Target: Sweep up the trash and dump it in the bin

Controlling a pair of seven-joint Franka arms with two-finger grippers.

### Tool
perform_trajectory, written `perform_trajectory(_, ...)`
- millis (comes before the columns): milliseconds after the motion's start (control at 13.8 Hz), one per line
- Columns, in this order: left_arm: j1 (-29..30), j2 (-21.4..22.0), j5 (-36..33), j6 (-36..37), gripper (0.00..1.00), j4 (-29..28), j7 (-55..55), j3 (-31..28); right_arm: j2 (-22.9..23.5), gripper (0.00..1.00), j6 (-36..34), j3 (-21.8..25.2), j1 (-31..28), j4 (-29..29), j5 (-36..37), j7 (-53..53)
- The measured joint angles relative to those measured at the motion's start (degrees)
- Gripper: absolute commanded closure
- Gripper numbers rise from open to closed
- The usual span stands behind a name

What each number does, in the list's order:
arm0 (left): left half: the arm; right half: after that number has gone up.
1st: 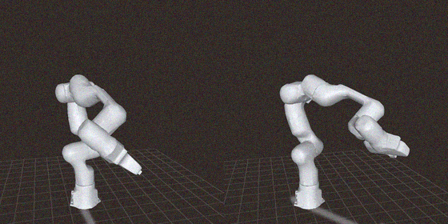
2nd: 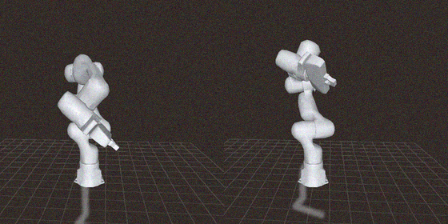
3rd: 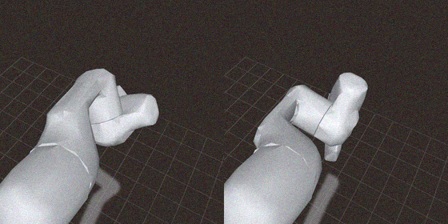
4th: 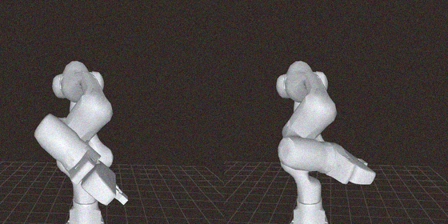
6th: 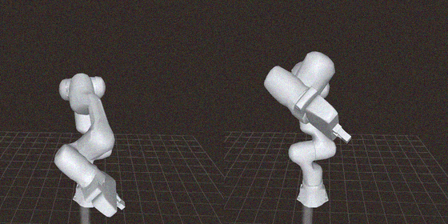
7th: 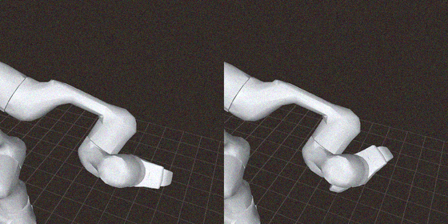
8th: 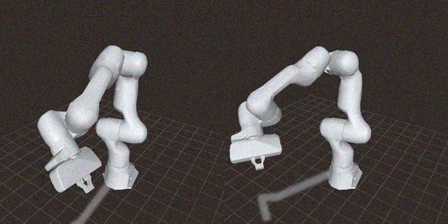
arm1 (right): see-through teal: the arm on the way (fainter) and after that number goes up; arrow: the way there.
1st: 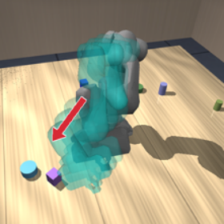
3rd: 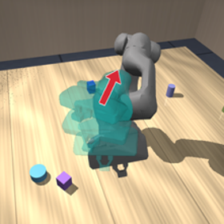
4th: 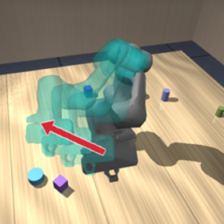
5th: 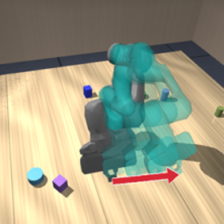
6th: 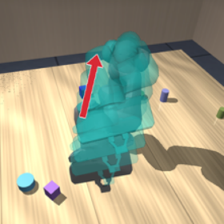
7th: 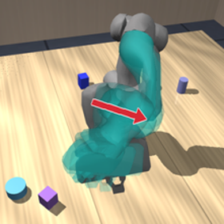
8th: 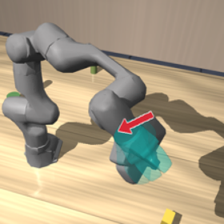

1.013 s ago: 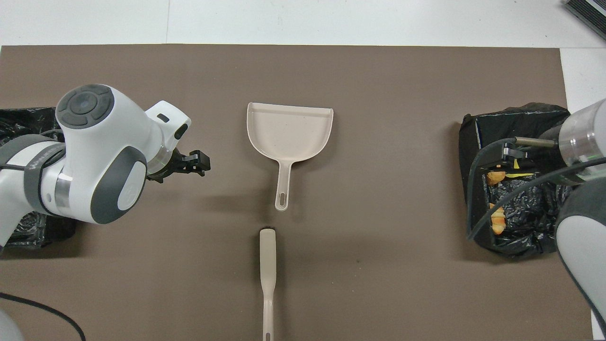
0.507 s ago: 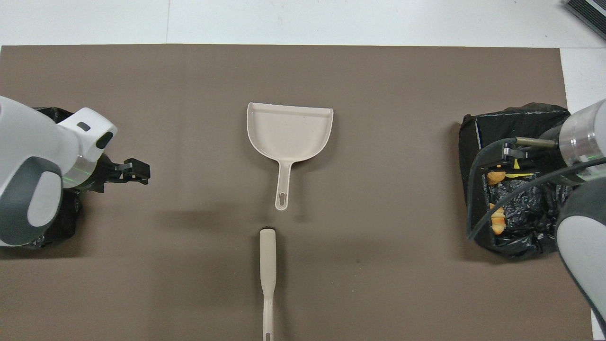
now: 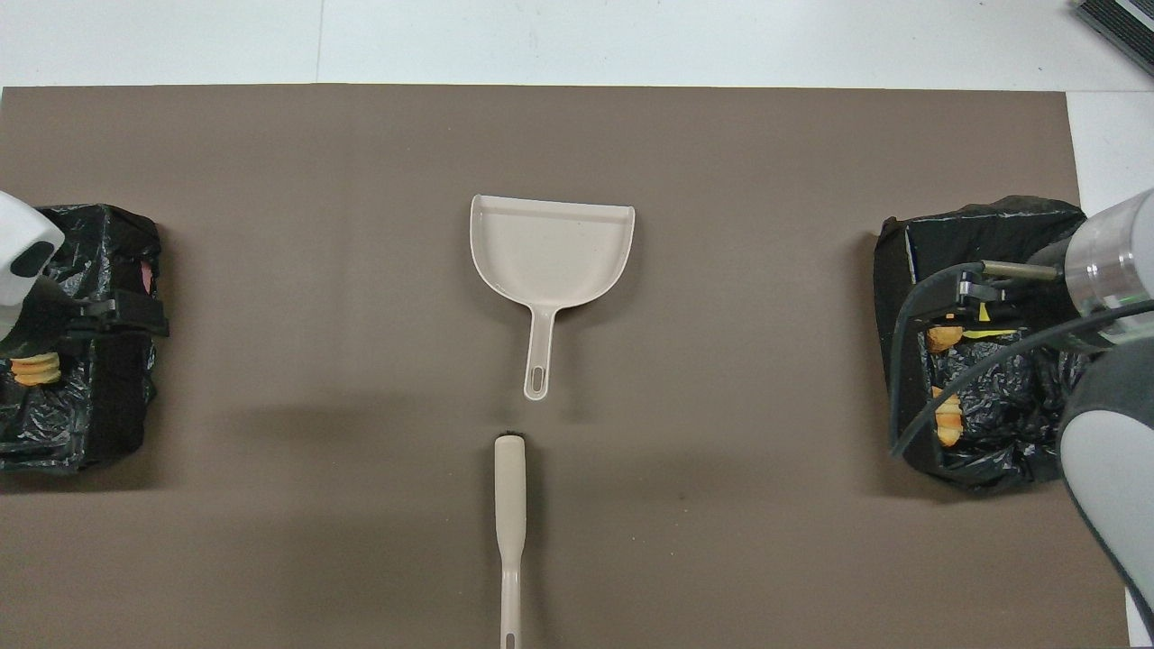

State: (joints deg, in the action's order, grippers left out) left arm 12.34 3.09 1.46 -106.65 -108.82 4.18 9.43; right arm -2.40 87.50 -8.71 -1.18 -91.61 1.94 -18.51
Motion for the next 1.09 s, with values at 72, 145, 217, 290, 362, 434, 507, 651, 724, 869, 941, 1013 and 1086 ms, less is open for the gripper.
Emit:
perform_trajectory(72,0.0,-0.1,0.0,1.9,0.0,2.6,0.0,0.0,0.0,0.0,0.2,0.0,0.0,0.0,0.0,0.0)
perform_trajectory(145,0.0,-0.2,0.0,3.9,0.0,5.2,0.0,0.0,0.0,0.0,0.3,0.0,0.0,0.0,0.0,0.0)
perform_trajectory(217,0.0,-0.3,0.0,6.0,0.0,7.6,0.0,0.1,0.0,0.0,0.3,0.0,0.0,0.0,0.0,0.0)
perform_trajectory(290,0.0,-0.2,0.0,8.3,0.0,9.9,0.0,0.1,0.0,0.0,0.3,0.0,0.0,0.0,0.0,0.0)
perform_trajectory(362,0.0,-0.2,0.0,10.6,0.0,12.4,0.0,0.1,0.0,0.0,0.3,0.0,0.0,0.0,0.0,0.0)
perform_trajectory(434,0.0,-0.2,0.0,12.7,0.0,14.5,0.0,0.1,0.0,0.0,0.3,0.0,0.0,0.0,0.0,0.0)
perform_trajectory(507,0.0,-0.2,0.0,14.3,0.0,16.4,0.0,0.1,0.0,0.0,0.3,0.0,0.0,0.0,0.0,0.0)
perform_trajectory(651,-0.1,-0.2,0.0,16.1,0.0,19.0,0.0,0.8,0.0,0.0,0.3,0.0,0.0,0.0,0.0,0.0)
perform_trajectory(724,-0.1,-0.1,0.0,16.5,0.0,19.4,0.1,1.1,0.0,0.0,0.3,0.0,0.0,0.0,0.0,0.0)
perform_trajectory(869,-0.1,-0.2,0.0,16.7,0.0,19.4,0.1,1.6,0.0,0.0,0.3,0.0,0.0,0.0,0.0,0.0)
perform_trajectory(941,-0.2,-0.1,0.1,16.7,0.0,19.4,0.1,1.7,0.0,0.0,0.3,0.0,0.0,0.0,0.0,0.0)
perform_trajectory(1013,-0.4,-0.1,0.1,16.7,0.0,19.4,0.1,1.8,0.0,0.0,0.3,0.0,0.0,0.0,0.0,0.0)
perform_trajectory(1086,-0.9,0.0,0.1,16.7,0.0,19.5,0.1,1.8,0.0,0.0,0.3,0.0,0.0,0.0,0.0,0.0)
